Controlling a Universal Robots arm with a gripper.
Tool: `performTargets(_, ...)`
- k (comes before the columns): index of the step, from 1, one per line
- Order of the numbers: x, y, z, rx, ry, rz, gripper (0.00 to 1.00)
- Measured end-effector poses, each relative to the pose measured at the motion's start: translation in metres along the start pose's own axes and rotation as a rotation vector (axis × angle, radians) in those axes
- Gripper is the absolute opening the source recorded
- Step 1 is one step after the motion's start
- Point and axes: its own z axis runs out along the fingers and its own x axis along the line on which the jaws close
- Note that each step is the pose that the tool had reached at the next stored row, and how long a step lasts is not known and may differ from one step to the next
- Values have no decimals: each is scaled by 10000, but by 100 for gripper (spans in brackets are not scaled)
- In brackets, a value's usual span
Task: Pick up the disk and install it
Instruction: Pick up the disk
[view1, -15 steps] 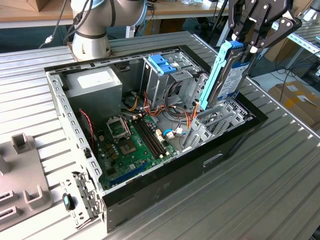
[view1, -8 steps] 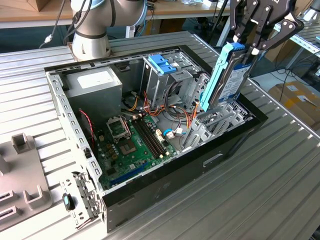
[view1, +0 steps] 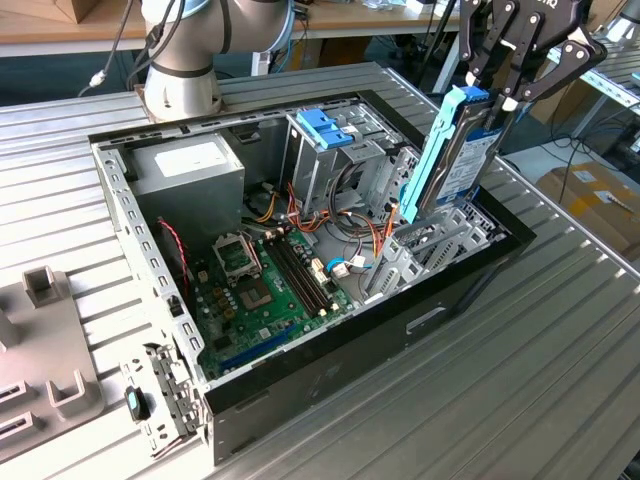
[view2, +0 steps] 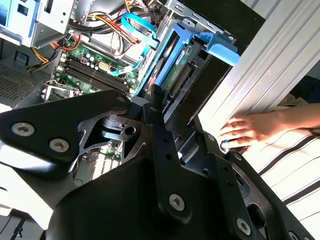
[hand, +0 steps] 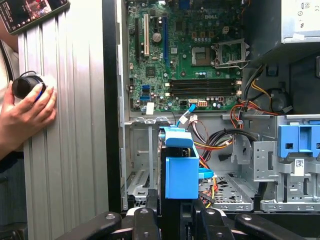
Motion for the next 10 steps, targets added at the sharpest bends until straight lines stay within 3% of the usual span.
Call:
performTargets(4, -1, 0, 7, 0, -3, 0, 35)
performTargets(10, -6, 3, 83, 0, 0, 0, 35)
